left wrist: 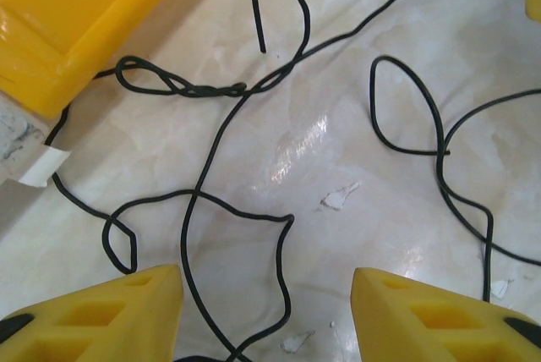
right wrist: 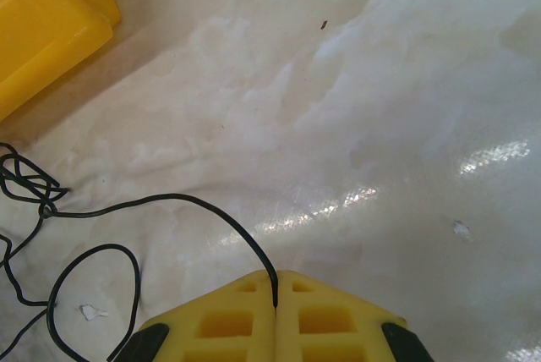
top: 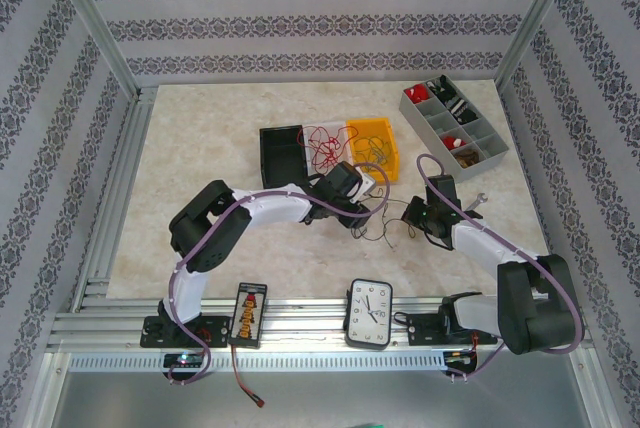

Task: Untangle the cables

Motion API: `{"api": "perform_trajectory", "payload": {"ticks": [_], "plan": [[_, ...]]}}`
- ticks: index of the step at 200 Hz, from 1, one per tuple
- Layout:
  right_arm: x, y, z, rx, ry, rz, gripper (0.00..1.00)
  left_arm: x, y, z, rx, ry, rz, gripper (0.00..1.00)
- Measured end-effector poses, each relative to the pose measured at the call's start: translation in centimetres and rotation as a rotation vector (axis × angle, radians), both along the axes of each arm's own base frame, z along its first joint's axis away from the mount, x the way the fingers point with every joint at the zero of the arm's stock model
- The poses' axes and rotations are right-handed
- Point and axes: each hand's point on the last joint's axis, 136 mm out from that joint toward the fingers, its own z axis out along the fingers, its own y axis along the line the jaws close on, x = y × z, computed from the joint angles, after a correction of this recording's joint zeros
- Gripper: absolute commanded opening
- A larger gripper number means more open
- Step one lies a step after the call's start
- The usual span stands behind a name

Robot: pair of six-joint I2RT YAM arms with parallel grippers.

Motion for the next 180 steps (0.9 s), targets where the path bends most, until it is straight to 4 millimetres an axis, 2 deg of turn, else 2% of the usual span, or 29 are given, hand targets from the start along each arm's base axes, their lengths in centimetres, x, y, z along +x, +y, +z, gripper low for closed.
{"api": "perform_trajectory", "payload": {"ticks": [94, 110, 122, 148, 180], "plan": [[0.0, 0.0, 0.0, 0.001, 0.000, -0.001, 0.00, 0.8, 0.9, -0.9, 0.088, -0.070, -0.027, 0.48], [0.0, 0.0, 0.0, 0.002, 0.000, -0.002, 0.00, 0.7, 0.9, -1.5, 0.098, -0.062, -0.036, 0.41], [0.0, 0.0, 0.0, 0.002, 0.000, -0.003, 0.00, 0.5, 0.9, -1.9, 0.102, -0.053, -0.044, 0.26], [0.0, 0.0, 0.0, 0.002, 0.001, -0.003, 0.00, 0.7, 0.8, -1.9, 0.094, -0.046, -0.044, 0.00], [0.0, 0.0, 0.0, 0.004, 0.001, -0.007, 0.00, 0.7, 0.8, -1.7, 0.077, -0.034, -0.028, 0.00]]}}
